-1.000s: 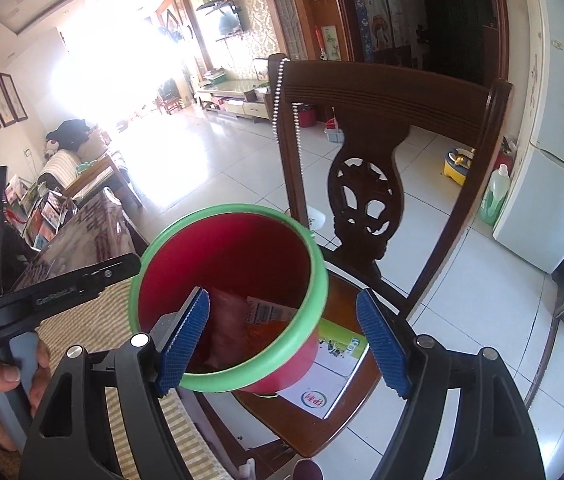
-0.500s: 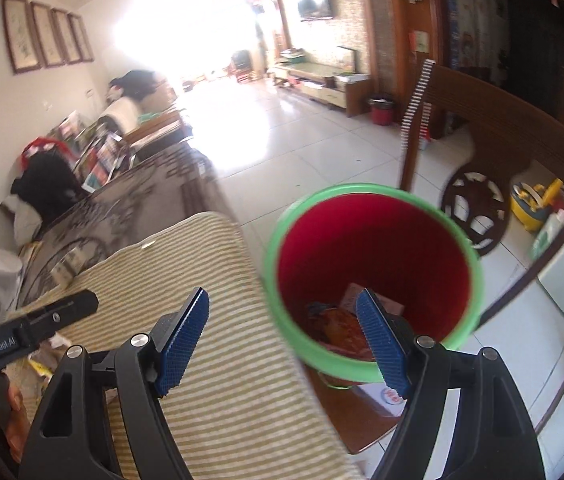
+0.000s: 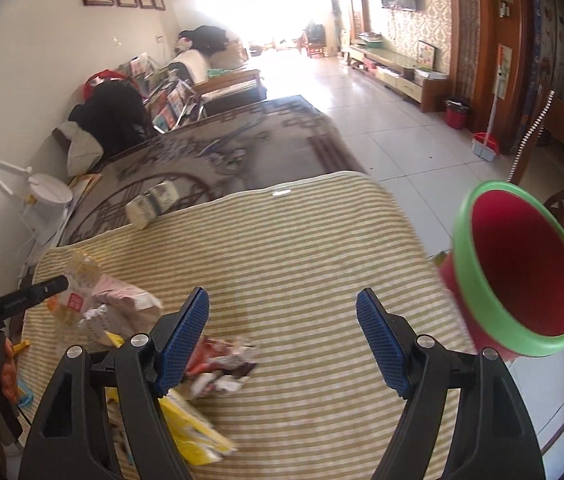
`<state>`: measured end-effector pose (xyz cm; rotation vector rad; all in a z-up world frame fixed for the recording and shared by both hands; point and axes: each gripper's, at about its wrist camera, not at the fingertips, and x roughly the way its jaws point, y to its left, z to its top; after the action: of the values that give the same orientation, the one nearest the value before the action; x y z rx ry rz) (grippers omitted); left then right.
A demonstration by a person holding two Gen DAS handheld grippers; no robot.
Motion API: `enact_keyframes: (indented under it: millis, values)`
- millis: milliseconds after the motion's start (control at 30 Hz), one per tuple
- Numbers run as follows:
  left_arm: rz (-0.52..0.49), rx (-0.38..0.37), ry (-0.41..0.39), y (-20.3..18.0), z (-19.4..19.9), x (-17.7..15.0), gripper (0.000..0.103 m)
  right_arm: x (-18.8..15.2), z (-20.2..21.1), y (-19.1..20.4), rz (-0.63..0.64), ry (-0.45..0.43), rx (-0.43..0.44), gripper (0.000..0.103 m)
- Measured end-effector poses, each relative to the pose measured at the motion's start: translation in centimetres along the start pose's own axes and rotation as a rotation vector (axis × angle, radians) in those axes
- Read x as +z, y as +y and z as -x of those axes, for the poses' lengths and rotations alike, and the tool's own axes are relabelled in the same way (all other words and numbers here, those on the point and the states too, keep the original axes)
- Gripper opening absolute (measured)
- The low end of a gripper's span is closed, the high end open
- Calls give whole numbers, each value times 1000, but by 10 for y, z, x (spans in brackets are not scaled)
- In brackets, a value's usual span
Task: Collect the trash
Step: 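Grasp the clear water bottle with the left gripper while the right grasps the pink-white carton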
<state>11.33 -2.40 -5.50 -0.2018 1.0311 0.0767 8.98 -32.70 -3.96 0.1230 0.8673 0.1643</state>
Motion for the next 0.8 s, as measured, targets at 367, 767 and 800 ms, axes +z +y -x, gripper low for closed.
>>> enact_keyframes:
  millis: [367,767,800]
  values:
    - [12,-52,107,53,-46,7,43,-8,-7,55,31,8,-10,74]
    - [18,-108,142,49,-80,25,61,-12,1,61,13,2,-48,74]
    - [18,-110,150,48,-84,26,61,-12,2,63,14,2,-48,74]
